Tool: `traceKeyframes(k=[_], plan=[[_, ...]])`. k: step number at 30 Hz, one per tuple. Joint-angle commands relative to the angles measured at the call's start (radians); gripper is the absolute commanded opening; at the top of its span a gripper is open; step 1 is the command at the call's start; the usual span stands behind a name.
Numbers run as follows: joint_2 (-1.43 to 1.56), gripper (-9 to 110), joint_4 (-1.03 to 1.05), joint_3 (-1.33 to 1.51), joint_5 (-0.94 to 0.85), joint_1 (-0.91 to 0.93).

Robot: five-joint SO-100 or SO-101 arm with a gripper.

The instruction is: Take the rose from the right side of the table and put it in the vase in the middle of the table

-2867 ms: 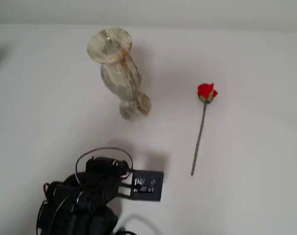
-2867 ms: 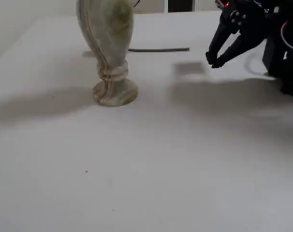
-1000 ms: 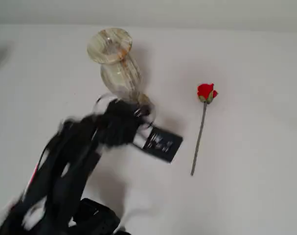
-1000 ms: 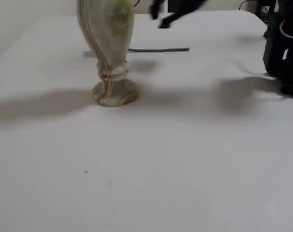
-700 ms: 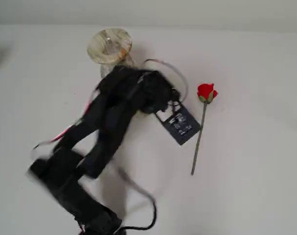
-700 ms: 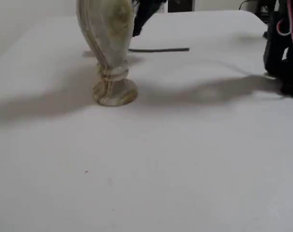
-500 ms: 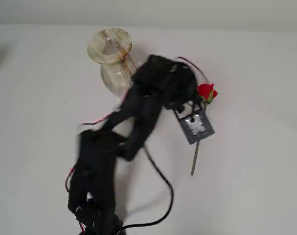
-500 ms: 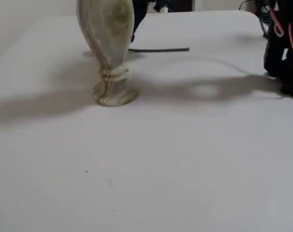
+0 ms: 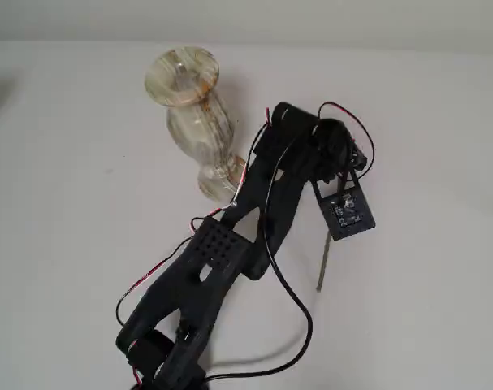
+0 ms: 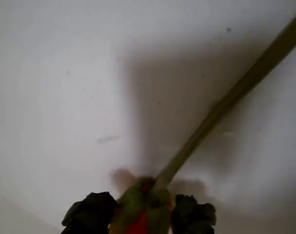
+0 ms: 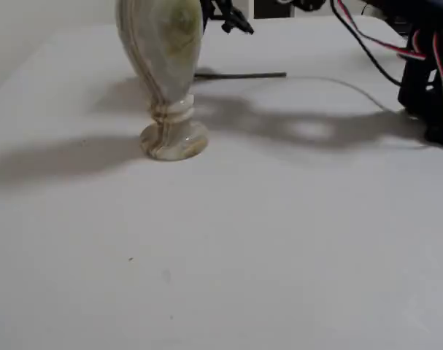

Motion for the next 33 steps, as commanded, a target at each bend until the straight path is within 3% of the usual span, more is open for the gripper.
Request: traceKeyframes(k=[1, 13, 23, 26, 33], plan=[[0.002, 17, -0.018, -0.064, 0.011, -0.003], [-0.048, 15, -0.063, -0.043, 0.011, -0.011], [-0.067, 7, -0.037, -0.04, 0.008, -0.012], [-0.067, 0, -0.021, -0.04, 0.002, -0.017], [-0.057, 0, 0.006, -0.04, -0.005, -0.029]])
